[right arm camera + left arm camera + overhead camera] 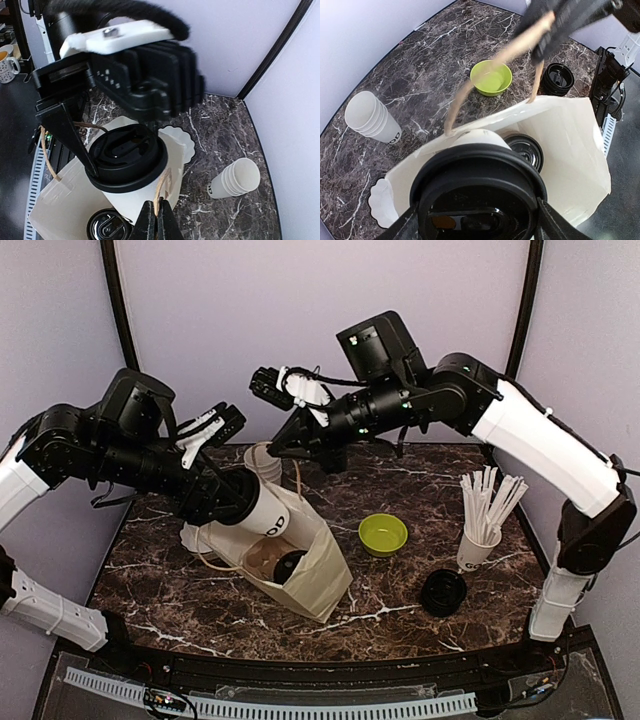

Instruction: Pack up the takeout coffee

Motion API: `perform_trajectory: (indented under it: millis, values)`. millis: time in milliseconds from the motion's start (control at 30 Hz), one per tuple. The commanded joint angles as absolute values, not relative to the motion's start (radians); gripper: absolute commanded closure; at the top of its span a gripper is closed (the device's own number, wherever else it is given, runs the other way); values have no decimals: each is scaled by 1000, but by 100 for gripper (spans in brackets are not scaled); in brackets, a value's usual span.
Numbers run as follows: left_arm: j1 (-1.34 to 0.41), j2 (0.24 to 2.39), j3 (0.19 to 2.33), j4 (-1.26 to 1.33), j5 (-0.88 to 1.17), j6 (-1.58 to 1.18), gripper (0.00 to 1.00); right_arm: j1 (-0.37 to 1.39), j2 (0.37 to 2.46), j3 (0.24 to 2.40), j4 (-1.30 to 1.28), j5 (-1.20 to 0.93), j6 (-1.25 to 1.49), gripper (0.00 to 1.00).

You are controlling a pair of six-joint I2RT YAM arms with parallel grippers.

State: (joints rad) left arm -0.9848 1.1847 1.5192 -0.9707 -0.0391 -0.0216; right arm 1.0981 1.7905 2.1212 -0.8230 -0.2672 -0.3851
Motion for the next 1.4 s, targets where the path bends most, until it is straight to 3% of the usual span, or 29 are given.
perform_trajectory:
  millis: [0,567,1000,1367]
  values:
    - [-988,1168,1492,-944,-96,24,49,1053,1808,2198,-763,-218,-441,100]
    - [-1036,1162,1342,-748,-186,34,50,1091,1796,2115,-841,-319,-480,100]
    - [-1310,1180,1297,-750,-582,138,51,1144,1736,2075,-903,-368,-464,100]
    - [-1500,1255,1303,-888,-703,165,52,1166,1698,2029,-928,-383,-453,100]
